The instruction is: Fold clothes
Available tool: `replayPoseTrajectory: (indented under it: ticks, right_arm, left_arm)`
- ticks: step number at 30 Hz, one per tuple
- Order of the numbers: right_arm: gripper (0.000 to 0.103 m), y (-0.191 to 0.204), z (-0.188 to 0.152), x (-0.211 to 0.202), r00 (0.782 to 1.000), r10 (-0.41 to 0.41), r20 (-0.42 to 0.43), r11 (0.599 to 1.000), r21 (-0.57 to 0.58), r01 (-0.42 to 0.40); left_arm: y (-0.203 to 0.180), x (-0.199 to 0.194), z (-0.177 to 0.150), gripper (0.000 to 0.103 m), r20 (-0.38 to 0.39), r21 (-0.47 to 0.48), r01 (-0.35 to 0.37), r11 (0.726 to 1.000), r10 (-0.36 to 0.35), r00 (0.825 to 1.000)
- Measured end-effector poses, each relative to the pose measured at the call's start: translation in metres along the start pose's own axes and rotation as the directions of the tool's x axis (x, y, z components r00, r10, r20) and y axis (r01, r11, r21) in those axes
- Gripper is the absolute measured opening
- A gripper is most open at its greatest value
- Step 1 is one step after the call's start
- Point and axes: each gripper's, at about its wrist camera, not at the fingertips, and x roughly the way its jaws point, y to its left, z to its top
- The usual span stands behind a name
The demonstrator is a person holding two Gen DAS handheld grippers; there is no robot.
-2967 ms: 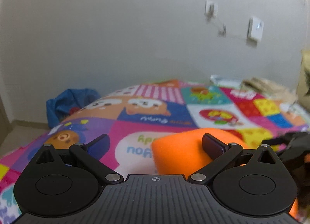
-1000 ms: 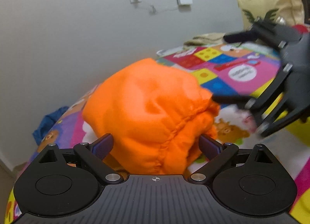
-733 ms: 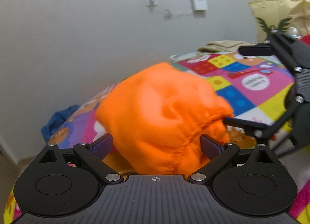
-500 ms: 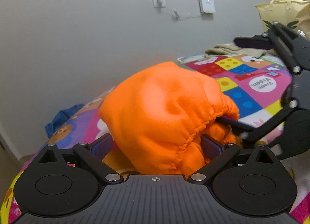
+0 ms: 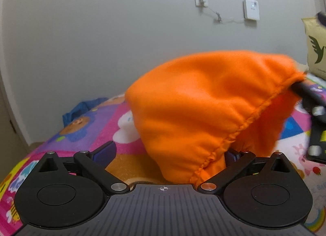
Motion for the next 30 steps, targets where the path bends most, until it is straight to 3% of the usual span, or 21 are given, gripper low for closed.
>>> replayPoseTrajectory:
  ticks: [4,6,8,11,12,14,18,19,21,23,24,25,26,28,30]
  right_arm:
    - [0.103,-0.005,-0.007,-0.004,0.985,0.154,-0.082,0.988,-0.001,-0.155]
    - [0.103,-0.021,-0.010,-0.002,0.931,0.323,-0.170,0.945,0.118,-0.306]
    - [0.103,-0.040,-0.011,0.002,0.857,0.465,-0.220,0.874,0.270,-0.404]
    - [0.103,-0.076,-0.019,0.017,0.807,0.539,-0.244,0.786,0.489,-0.378]
    - [0.103,-0.087,-0.024,0.028,0.788,0.564,-0.247,0.738,0.578,-0.347]
    - [0.103,-0.104,-0.047,0.055,0.745,0.626,-0.228,0.581,0.775,-0.251]
    - [0.103,-0.101,-0.090,0.119,0.657,0.738,-0.156,0.225,0.974,-0.022]
    - [0.103,-0.092,-0.099,0.131,0.652,0.740,-0.163,0.187,0.982,0.033]
    - [0.103,-0.086,-0.111,0.151,0.610,0.774,-0.172,0.140,0.985,0.101]
    - [0.103,-0.072,-0.119,0.163,0.521,0.848,-0.098,0.019,0.988,0.155]
    - [0.103,-0.063,-0.120,0.170,0.484,0.875,0.024,-0.105,0.984,0.142]
    - [0.103,-0.057,-0.118,0.174,0.469,0.873,0.132,-0.210,0.970,0.119]
    - [0.103,-0.054,-0.114,0.177,0.467,0.861,0.200,-0.273,0.957,0.094]
    - [0.103,-0.047,-0.114,0.184,0.464,0.827,0.316,-0.376,0.926,0.040]
    - [0.103,-0.038,-0.128,0.190,0.471,0.830,0.299,-0.380,0.921,0.085]
  left_arm:
    - [0.002,-0.004,-0.002,0.102,-0.018,0.027,0.069,0.997,-0.069,0.997]
    - [0.007,-0.011,-0.003,0.102,-0.027,0.034,0.129,0.991,-0.128,0.991]
    - [0.021,-0.023,-0.004,0.102,-0.031,-0.004,0.216,0.976,-0.216,0.976]
    - [0.055,-0.043,0.003,0.102,0.037,-0.144,0.358,0.923,-0.356,0.934]
    - [0.065,-0.045,0.007,0.102,0.068,-0.195,0.376,0.906,-0.370,0.926]
    - [0.081,-0.043,0.015,0.103,0.117,-0.285,0.394,0.874,-0.377,0.919]
    - [0.078,-0.015,0.018,0.103,0.070,-0.328,0.349,0.878,-0.346,0.936]
    - [0.075,-0.008,0.016,0.103,0.059,-0.332,0.357,0.873,-0.359,0.931]
    - [0.073,0.004,0.015,0.103,0.047,-0.355,0.384,0.852,-0.394,0.918]
    - [0.075,0.012,0.013,0.103,0.044,-0.376,0.402,0.835,-0.417,0.908]
    - [0.076,0.012,0.014,0.103,0.053,-0.372,0.416,0.830,-0.429,0.902]
    - [0.077,0.012,0.015,0.103,0.063,-0.366,0.430,0.825,-0.439,0.896]
    - [0.078,0.012,0.016,0.103,0.073,-0.360,0.445,0.820,-0.450,0.890]
    - [0.080,0.009,0.019,0.103,0.094,-0.342,0.432,0.835,-0.427,0.900]
    - [0.084,0.010,0.022,0.103,0.095,-0.345,0.416,0.841,-0.409,0.907]
